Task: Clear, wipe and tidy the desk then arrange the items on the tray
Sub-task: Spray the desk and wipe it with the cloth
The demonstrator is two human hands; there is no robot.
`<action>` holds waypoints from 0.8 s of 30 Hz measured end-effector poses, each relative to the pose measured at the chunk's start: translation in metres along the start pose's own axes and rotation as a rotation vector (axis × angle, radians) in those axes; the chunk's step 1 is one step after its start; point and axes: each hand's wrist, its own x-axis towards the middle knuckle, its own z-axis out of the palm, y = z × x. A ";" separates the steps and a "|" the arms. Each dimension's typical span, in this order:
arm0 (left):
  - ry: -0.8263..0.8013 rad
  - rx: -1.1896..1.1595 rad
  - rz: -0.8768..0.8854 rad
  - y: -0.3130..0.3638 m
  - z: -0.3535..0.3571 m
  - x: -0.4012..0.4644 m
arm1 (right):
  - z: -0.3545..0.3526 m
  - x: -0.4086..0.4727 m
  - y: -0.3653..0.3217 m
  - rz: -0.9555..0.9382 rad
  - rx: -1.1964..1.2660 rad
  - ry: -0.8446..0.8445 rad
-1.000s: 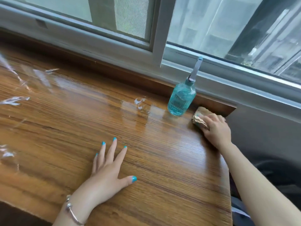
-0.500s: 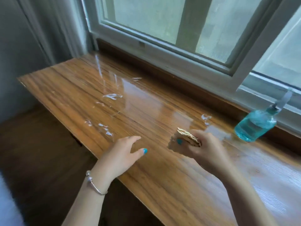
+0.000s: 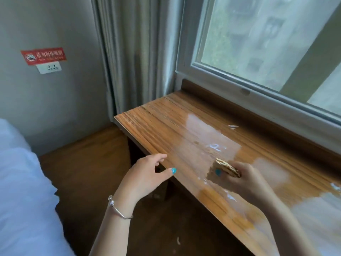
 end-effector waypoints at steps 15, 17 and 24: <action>-0.325 0.059 -0.015 -0.107 -0.110 0.220 | 0.079 0.227 -0.091 0.223 -0.243 -0.372; -0.473 0.094 -0.038 -0.114 -0.128 0.256 | 0.090 0.243 -0.080 0.304 -0.244 -0.464; -0.595 0.197 0.006 -0.134 -0.152 0.356 | 0.167 0.274 -0.082 0.289 -0.402 -0.055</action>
